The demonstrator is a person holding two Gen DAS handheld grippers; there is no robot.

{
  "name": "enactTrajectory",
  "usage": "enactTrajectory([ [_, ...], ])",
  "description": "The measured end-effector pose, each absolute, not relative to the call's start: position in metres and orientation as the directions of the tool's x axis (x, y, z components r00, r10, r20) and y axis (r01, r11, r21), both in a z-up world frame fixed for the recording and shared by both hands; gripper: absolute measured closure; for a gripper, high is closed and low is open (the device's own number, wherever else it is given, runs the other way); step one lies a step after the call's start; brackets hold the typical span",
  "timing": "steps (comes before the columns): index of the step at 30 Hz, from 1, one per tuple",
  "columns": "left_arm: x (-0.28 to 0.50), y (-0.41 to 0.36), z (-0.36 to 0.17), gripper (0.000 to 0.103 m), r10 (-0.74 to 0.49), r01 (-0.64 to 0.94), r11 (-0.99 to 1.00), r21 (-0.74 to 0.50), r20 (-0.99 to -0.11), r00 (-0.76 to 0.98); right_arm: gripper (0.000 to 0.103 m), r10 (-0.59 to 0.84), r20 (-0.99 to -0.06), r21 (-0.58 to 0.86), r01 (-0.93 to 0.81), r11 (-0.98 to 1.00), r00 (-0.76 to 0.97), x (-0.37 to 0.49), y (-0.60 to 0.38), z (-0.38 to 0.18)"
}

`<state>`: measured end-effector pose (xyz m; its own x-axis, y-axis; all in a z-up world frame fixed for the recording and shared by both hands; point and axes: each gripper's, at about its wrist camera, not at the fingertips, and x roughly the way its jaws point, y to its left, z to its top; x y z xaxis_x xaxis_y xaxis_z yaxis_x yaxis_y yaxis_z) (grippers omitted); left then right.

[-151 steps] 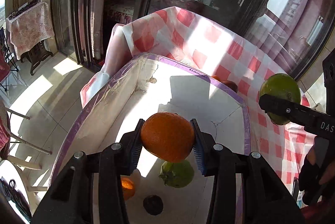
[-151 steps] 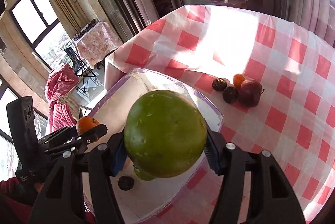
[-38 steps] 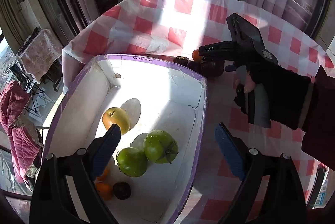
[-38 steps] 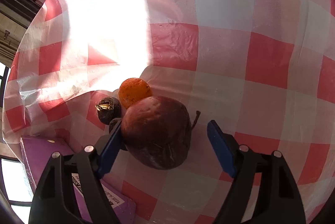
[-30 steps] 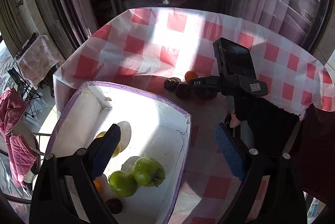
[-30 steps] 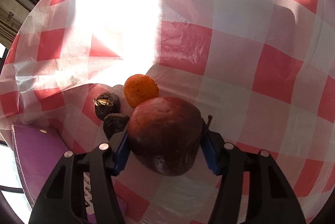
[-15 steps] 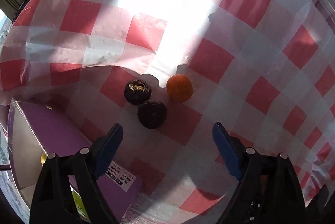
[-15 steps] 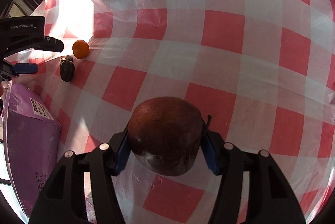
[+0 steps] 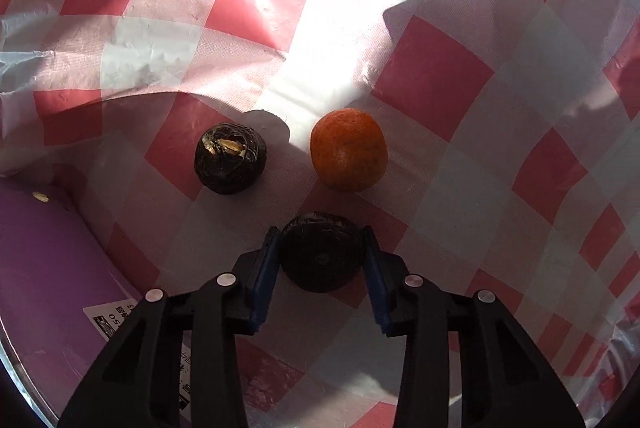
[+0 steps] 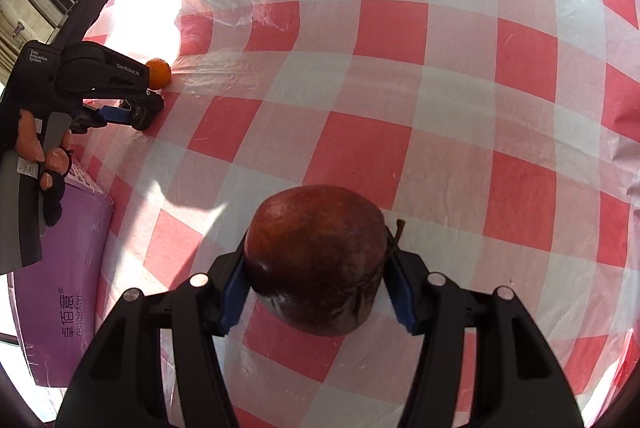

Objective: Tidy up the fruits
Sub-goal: 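Grasp the dark red beet with the right tool while the left tool grasps a dark date, then carry the beet and date over the white box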

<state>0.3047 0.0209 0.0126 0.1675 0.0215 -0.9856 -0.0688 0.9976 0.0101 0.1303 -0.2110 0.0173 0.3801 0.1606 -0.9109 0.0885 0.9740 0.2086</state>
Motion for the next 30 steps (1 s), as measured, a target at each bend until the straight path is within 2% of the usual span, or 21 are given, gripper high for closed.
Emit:
enactTrajectory([
  [6,0.234,-0.006,0.022,0.065,-0.118,0.113,0.989,-0.099,-0.978,0.172,0.044,0.136,-0.922,0.186,0.108,0.977,0.362,0.110,-0.207,0.019],
  [17,0.105,-0.010,0.076,0.065,-0.280,0.511,0.849,-0.134,-0.934,0.221,0.044,0.073,-0.938,0.179,0.295,0.939,0.338,0.023,-0.185,0.026],
  [24,0.083,0.017,0.118,0.064,-0.384,0.593,0.789,-0.159,-0.882,0.274,0.044,0.073,-0.925,0.207,0.336,0.919,0.372,-0.012,-0.152,0.044],
  [30,0.079,0.071,0.153,0.064,-0.432,0.556,0.811,-0.181,-0.826,0.362,0.044,0.100,-0.896,0.248,0.301,0.921,0.433,-0.010,-0.120,0.077],
])
